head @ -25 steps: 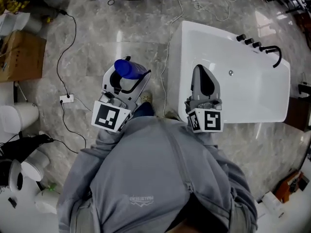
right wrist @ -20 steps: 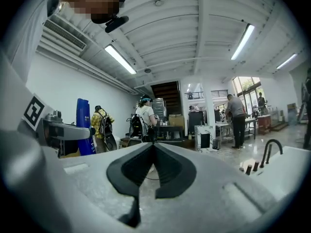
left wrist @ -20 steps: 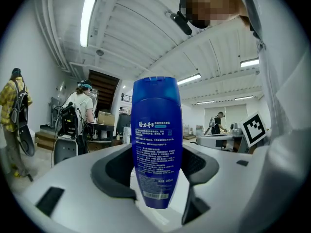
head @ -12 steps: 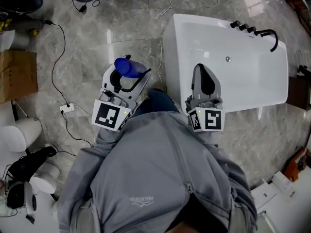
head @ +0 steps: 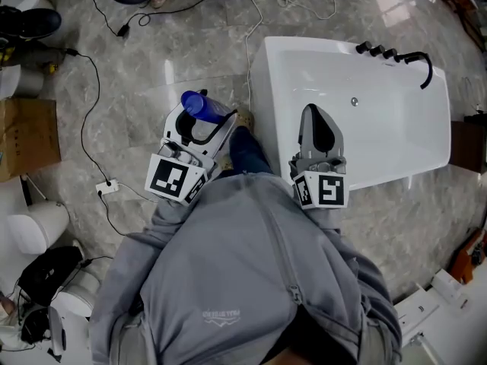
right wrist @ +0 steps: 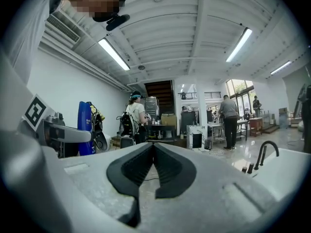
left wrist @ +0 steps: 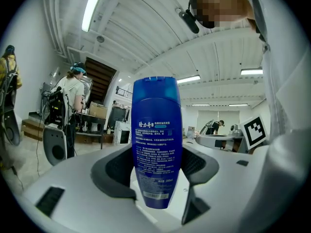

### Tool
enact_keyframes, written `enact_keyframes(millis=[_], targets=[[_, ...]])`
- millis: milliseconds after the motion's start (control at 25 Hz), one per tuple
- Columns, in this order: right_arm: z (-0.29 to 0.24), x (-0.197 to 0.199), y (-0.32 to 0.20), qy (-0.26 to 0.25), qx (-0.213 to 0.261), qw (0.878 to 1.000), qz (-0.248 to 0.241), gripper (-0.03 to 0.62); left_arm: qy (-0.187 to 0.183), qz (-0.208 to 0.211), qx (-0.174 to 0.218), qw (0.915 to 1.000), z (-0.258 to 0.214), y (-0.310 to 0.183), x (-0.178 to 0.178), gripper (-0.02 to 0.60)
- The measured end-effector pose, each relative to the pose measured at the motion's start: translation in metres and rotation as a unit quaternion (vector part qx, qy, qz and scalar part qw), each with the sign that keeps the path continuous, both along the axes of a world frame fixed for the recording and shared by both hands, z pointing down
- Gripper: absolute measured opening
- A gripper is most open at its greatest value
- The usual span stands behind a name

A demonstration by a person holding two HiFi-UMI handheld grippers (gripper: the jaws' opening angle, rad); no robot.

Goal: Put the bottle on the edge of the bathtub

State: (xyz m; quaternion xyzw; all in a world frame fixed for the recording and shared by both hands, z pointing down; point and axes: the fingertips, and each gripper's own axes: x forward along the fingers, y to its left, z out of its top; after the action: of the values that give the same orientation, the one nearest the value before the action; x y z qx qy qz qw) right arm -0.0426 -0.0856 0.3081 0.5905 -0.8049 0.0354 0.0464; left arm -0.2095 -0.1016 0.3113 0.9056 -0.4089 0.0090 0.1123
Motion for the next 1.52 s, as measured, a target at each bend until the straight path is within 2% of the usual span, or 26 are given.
enact_keyframes(millis=[160,320,480,640,840,1080,1520], targets=[[-0.006,-0.002,-0.052,0.008,0.015,1.0,-0.006,0.002,-0.019,0.019,0.023,0.9994,-0.009,-0.049,0.009,0.275],[-0.005,0.008,-0.103,0.028,0.026,0.999,-0.033,0.002,-0.042,0.052,0.038,0.997,-0.01,-0.101,0.044,0.275],[-0.006,0.021,-0.146,0.036,0.032,0.998,-0.046,0.002,-0.045,0.088,0.045,0.9941,-0.012,-0.146,0.081,0.275],[-0.008,0.043,-0.167,0.025,0.026,0.999,-0.04,0.002,-0.055,0.124,0.052,0.9894,-0.018,-0.167,0.119,0.275],[0.002,0.059,-0.206,0.01,0.019,1.0,-0.019,0.002,-0.063,0.15,0.053,0.9853,-0.005,-0.208,0.143,0.275],[0.017,0.081,-0.215,0.013,0.003,1.0,0.02,0.002,-0.081,0.193,0.058,0.9762,0.007,-0.224,0.162,0.275],[0.032,0.098,-0.221,0.022,0.007,0.996,0.091,0.002,-0.067,0.245,0.055,0.9656,0.028,-0.247,0.187,0.275]])
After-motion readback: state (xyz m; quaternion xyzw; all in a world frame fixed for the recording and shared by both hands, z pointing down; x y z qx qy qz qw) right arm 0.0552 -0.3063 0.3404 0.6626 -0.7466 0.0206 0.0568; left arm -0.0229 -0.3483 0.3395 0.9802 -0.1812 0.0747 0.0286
